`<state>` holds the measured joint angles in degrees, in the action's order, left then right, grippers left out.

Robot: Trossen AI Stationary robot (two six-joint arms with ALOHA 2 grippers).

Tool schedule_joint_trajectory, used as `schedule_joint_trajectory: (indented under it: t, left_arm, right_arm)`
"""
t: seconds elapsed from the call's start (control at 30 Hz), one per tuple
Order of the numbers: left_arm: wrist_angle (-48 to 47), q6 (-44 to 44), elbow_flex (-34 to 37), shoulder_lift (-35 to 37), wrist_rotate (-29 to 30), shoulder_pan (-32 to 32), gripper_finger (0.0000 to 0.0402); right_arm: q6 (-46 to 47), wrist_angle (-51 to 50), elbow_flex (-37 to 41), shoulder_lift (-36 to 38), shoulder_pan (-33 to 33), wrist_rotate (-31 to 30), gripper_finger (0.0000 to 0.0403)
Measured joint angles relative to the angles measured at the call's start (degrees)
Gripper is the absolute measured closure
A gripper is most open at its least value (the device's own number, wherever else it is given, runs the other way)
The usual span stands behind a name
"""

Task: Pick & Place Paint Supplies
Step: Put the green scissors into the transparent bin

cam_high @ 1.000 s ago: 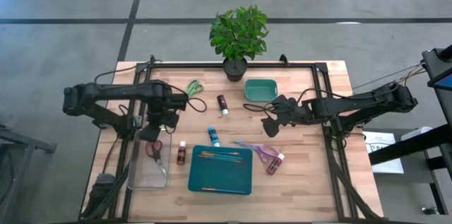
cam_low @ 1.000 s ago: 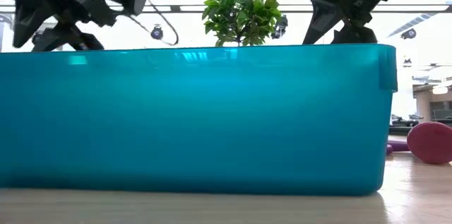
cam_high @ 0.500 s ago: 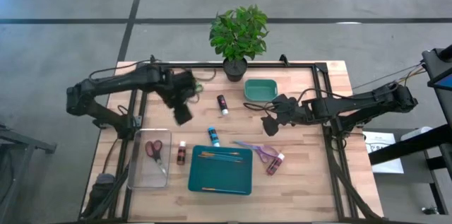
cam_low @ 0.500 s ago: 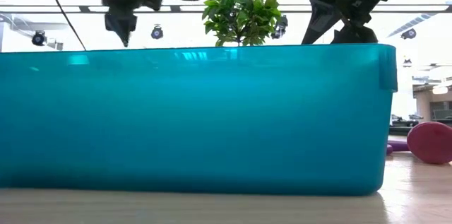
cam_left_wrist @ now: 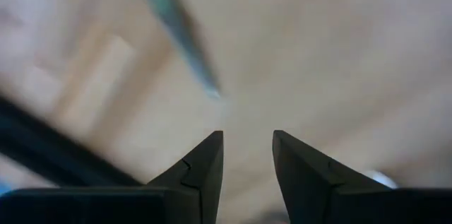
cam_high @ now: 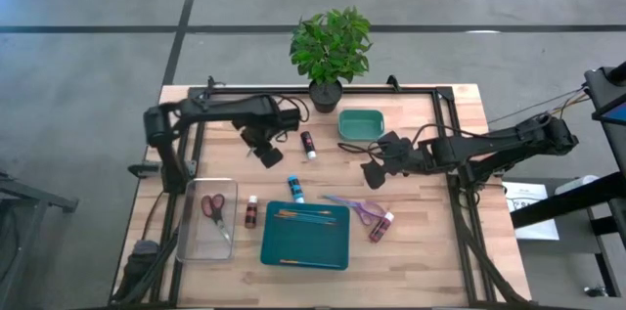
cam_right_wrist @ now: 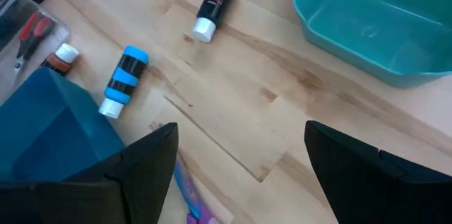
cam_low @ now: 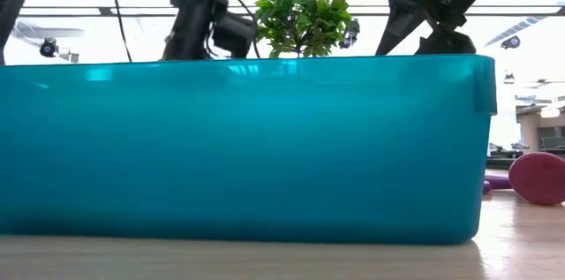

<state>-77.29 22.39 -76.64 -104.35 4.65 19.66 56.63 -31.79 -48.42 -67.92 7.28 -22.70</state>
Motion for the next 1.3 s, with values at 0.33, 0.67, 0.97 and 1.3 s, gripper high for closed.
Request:
schedule_joint_trajectory:
  t: [0.33, 0.67, 0.97, 1.3]
  left_arm:
    - [1.68, 0.12, 0.16, -3.85, 7.41, 2.63, 0.0272]
    - [6.26, 0.59, 6.08, -3.92, 5.82, 3.32, 0.0272]
    - [11.27, 0.34, 9.23, -3.88, 5.42, 3.5, 0.0272]
    - [14.36, -0.06, 12.51, -3.88, 4.34, 4.06, 0.0272]
  right_arm:
    - [0.45, 0.57, 0.0, 0.0, 0.37, 0.15, 0.01]
    - [0.37, 0.65, 0.0, 0.02, 0.35, 0.06, 0.01]
    - [0.21, 0.59, 0.0, 0.02, 0.33, -0.04, 0.01]
    - [0.41, 0.54, 0.0, 0.02, 0.33, -0.05, 0.01]
